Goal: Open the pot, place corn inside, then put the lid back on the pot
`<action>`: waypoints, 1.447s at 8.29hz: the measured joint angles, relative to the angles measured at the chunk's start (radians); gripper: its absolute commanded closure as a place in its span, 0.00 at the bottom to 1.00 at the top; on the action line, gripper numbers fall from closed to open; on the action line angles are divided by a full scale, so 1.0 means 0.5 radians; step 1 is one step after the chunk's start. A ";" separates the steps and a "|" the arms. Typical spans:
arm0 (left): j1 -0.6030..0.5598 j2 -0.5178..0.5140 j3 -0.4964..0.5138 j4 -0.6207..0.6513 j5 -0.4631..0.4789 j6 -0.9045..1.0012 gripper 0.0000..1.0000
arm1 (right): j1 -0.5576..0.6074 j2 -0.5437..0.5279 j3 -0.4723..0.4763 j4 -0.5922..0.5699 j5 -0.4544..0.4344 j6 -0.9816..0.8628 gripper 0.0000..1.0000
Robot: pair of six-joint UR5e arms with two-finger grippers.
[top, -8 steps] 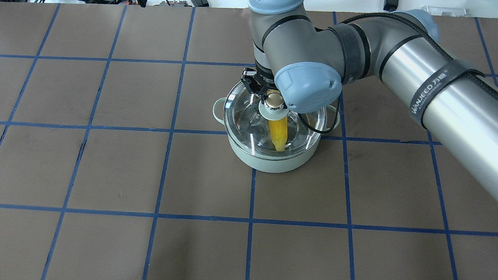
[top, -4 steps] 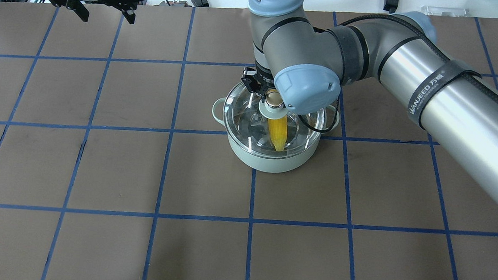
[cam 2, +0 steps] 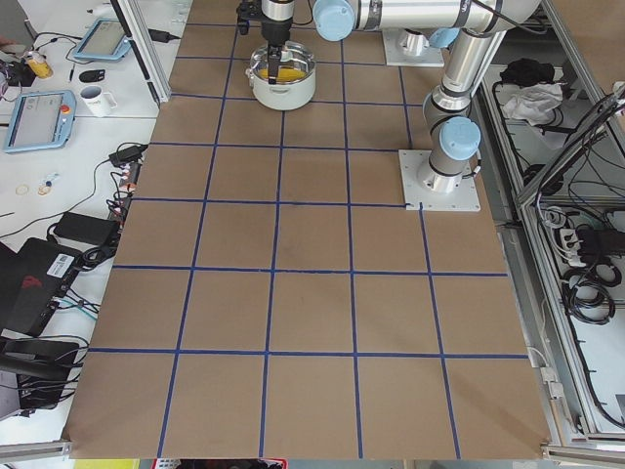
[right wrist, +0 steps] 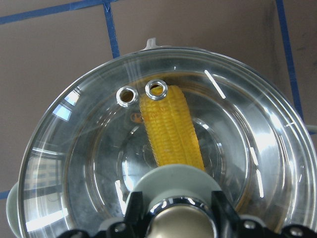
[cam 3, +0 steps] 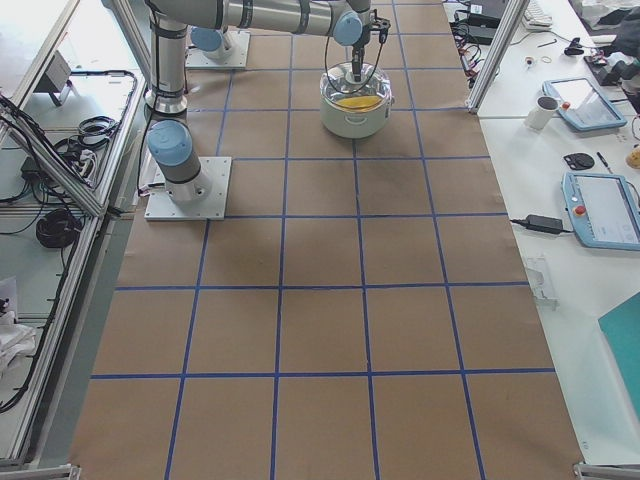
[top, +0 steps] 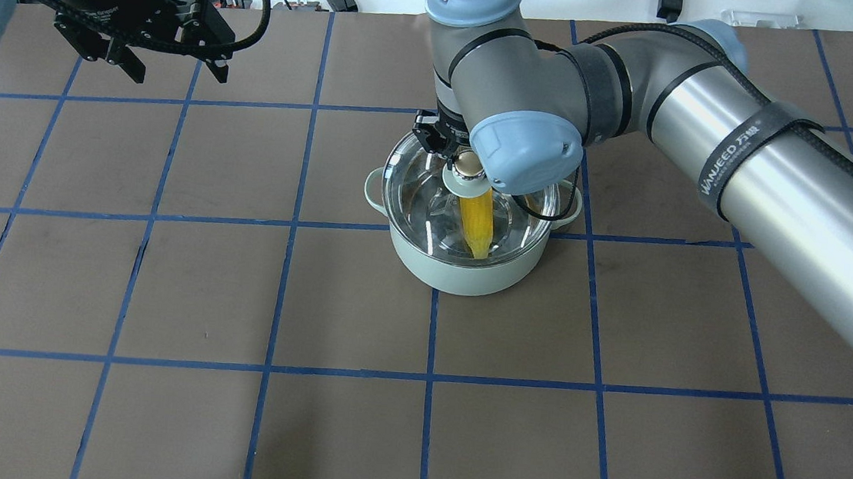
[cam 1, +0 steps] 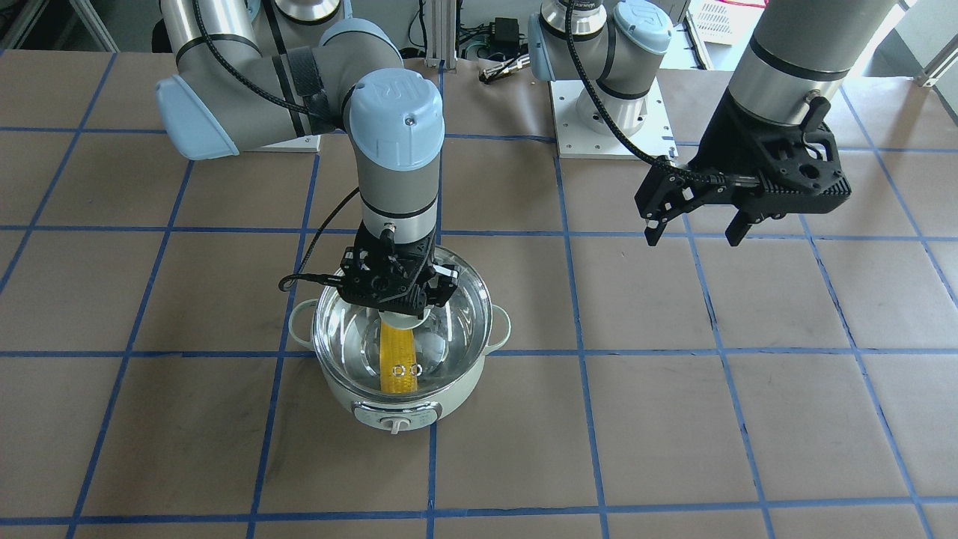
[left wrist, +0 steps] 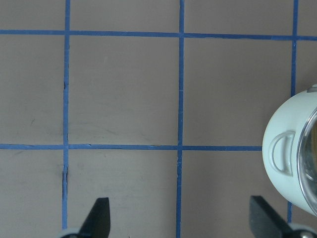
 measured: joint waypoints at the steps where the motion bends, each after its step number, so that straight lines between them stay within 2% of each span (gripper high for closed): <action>1: 0.000 0.010 -0.012 -0.002 0.006 -0.015 0.00 | 0.000 0.000 0.000 -0.013 0.000 -0.003 0.90; 5: -0.002 0.016 0.012 -0.178 0.179 -0.106 0.00 | 0.000 0.002 0.003 -0.024 -0.033 -0.029 0.90; 8: -0.005 0.048 0.034 -0.302 0.083 -0.096 0.00 | 0.000 0.005 0.005 -0.023 -0.040 -0.048 0.90; 12: -0.004 0.035 0.163 -0.454 0.027 -0.085 0.00 | 0.000 0.014 0.005 -0.026 -0.043 -0.056 0.89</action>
